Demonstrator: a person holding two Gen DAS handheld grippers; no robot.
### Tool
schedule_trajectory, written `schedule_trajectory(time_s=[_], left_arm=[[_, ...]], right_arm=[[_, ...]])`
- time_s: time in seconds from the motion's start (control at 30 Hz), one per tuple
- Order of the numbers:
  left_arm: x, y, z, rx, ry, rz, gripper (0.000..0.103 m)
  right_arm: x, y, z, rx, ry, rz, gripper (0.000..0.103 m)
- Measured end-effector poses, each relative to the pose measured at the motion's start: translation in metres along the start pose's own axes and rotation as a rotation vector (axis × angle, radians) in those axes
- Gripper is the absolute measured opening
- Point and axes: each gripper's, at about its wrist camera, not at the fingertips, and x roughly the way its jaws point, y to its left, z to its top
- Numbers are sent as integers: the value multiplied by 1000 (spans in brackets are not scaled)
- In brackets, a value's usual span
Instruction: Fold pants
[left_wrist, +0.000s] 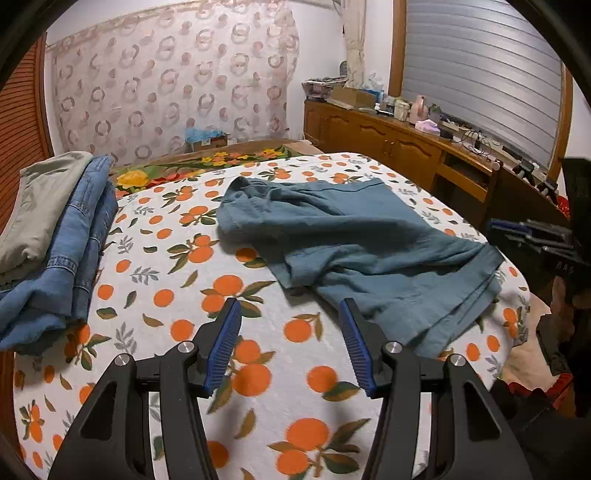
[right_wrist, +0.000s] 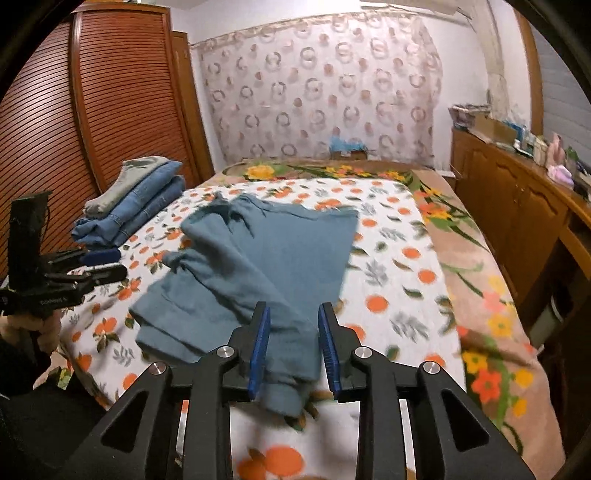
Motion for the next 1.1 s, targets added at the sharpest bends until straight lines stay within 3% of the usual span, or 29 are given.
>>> schedule_trajectory(time_s=[0.3, 1.0, 1.1], left_arm=[[16, 28, 17, -14, 22, 30, 56], [23, 57, 32, -27, 20, 22, 56], [24, 62, 32, -34, 19, 19, 56]], right_arm=[[64, 47, 41, -136, 25, 152, 28], [145, 80, 74, -277, 193, 248, 30], [154, 81, 74, -287, 218, 227, 45]])
